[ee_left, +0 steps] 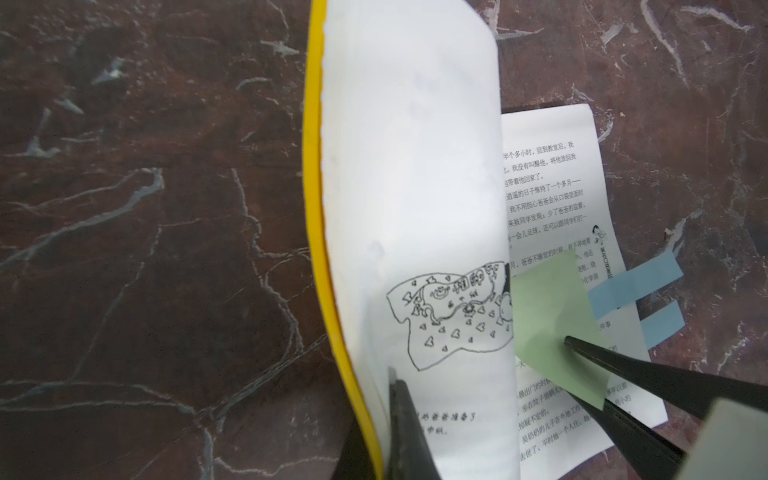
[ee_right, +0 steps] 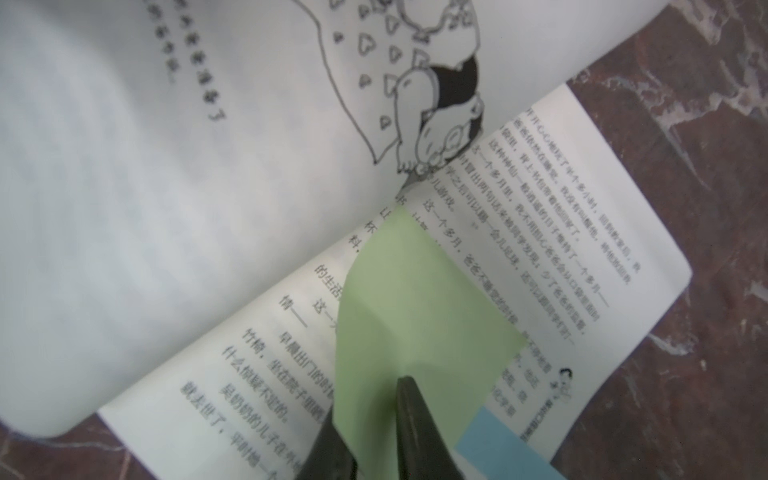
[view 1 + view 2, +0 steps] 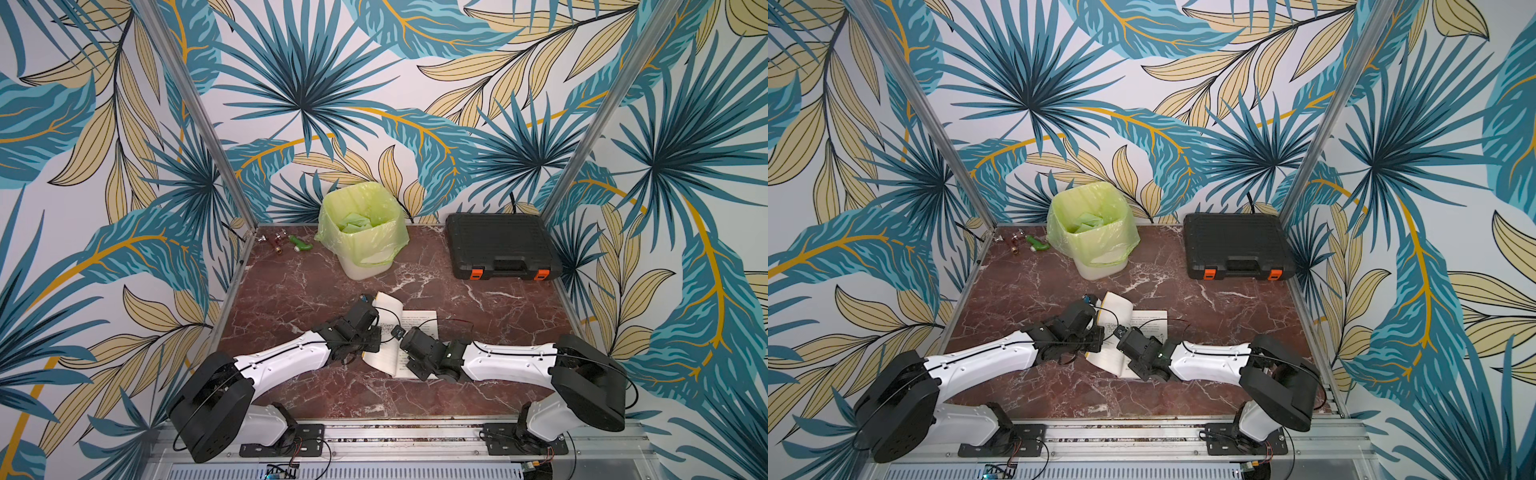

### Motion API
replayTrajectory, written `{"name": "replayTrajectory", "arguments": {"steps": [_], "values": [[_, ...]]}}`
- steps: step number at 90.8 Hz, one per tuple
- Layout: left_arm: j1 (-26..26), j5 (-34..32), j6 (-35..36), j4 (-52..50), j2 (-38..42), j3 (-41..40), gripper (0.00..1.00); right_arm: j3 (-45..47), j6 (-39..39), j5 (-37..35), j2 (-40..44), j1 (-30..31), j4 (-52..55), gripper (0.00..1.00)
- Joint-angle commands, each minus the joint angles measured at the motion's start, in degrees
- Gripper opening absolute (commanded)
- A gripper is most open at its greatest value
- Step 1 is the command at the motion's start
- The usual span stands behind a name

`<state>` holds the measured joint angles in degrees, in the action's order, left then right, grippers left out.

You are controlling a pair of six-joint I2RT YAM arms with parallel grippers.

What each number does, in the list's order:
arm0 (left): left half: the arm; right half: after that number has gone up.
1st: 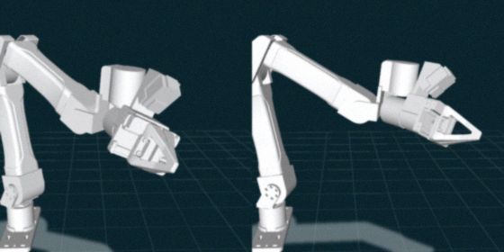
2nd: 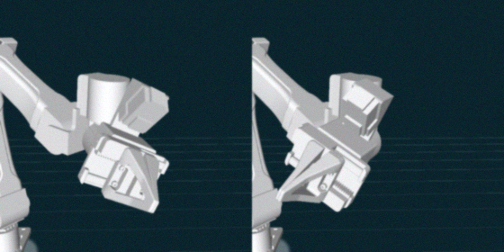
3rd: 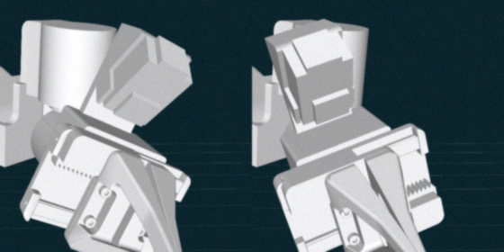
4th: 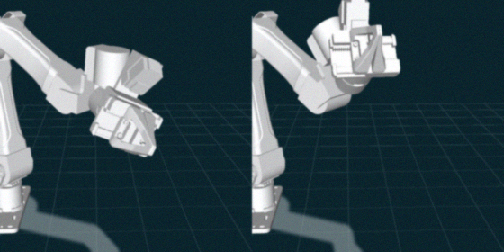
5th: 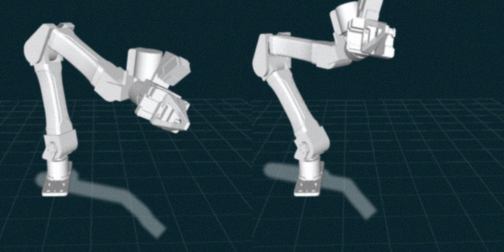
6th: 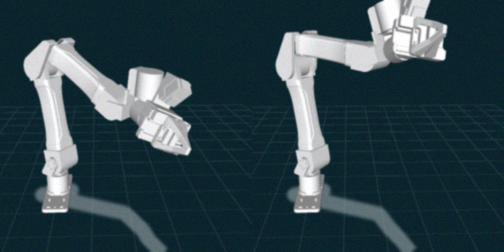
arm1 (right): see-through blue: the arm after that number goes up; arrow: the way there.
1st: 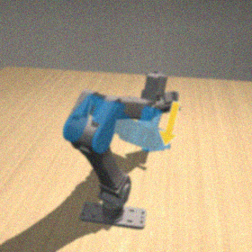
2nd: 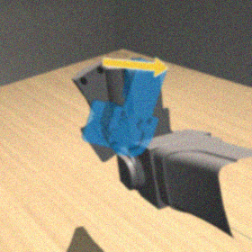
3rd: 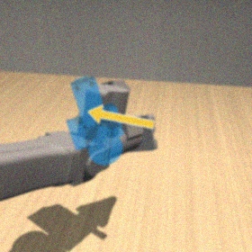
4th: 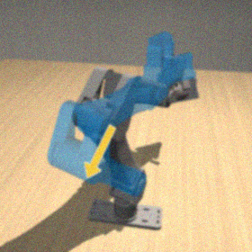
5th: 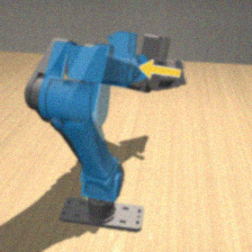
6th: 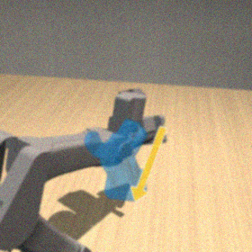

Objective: Peel off the used sticky note
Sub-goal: Tear off the note from the book.

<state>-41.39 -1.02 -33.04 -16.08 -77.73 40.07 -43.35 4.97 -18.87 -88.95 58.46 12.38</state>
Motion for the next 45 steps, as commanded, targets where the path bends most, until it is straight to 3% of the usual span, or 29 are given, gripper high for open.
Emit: {"name": "replayTrajectory", "arguments": {"steps": [1, 9, 27, 45], "values": [[0.43, -1.04, 0.22, -3.31, -1.45, 0.27, 0.00, 1.20, 0.24, 0.04, 1.85, -0.63, -1.90, 0.09], [0.43, -1.08, 0.12, -3.35, -1.54, 0.05, 0.00, 1.48, 0.87, 1.89, 2.94, -1.85, -2.53, 0.00], [0.43, -1.75, 0.12, -3.86, -1.45, -0.12, 0.00, 1.10, 3.14, 9.61, 6.65, -8.11, -3.15, 0.00], [0.43, -2.04, -0.58, -3.49, -0.85, -1.01, 0.00, -1.06, 7.29, 21.25, 7.15, -19.77, -3.33, 0.00]]}}
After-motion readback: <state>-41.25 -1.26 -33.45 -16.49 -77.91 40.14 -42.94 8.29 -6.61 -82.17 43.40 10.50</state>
